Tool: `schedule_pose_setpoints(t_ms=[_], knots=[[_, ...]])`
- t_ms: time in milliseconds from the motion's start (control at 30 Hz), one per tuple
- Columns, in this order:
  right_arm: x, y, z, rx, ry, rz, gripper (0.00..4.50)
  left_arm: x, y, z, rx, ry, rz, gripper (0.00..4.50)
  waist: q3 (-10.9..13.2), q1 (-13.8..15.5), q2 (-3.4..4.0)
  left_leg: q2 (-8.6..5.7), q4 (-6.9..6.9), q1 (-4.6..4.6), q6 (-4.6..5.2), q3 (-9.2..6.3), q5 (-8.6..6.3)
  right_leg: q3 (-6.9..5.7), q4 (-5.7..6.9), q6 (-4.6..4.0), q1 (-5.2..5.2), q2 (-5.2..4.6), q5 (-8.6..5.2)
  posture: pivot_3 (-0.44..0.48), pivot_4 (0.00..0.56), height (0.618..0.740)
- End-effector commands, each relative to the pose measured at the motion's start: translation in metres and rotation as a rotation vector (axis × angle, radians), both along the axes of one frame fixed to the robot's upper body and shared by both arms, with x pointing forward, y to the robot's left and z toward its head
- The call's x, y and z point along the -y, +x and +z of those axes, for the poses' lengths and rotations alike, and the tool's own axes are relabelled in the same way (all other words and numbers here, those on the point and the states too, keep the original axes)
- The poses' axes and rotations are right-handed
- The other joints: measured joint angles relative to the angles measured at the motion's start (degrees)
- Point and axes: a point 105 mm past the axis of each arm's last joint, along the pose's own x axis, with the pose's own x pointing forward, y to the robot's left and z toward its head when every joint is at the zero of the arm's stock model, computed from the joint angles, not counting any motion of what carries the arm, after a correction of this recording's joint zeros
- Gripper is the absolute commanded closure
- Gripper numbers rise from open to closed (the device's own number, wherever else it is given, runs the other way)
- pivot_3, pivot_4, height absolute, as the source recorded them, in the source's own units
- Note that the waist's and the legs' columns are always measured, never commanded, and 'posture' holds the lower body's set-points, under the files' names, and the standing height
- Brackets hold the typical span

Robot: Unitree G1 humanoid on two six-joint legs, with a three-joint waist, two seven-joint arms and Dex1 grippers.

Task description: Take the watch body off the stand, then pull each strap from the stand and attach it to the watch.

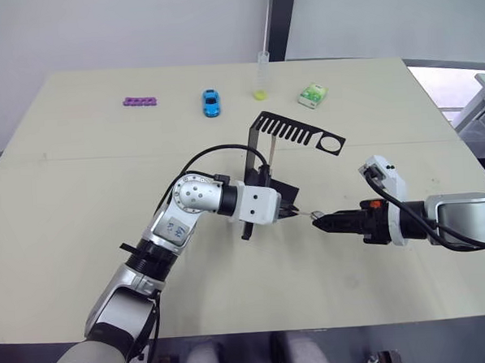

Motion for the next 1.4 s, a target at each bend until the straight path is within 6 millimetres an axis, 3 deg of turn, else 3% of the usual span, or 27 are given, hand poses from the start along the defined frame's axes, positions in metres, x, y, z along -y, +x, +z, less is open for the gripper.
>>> schedule_pose_setpoints(t_ms=[33, 1400], knots=[[-0.001, -0.001, 0.015, 0.053, 0.008, 0.014, 2.95, 0.004, -0.003, 0.012, 0.047, -0.021, -0.021, 4.50, 0.0, 0.0, 0.00, 0.00, 0.00, 0.00, 0.00, 0.00, 0.00, 0.00, 0.00, 0.00, 0.00, 0.00, 0.00, 0.000, 0.150, 0.740], [-0.016, -0.001, 0.022, 0.079, -0.016, 0.080, 2.95, 0.011, -0.001, 0.013, 0.050, -0.039, -0.008, 4.50, 0.0, 0.0, 0.00, 0.00, 0.03, -0.01, 0.01, -0.01, -0.01, -0.01, 0.01, 0.00, 0.00, 0.00, 0.00, 0.000, 0.150, 0.740]])
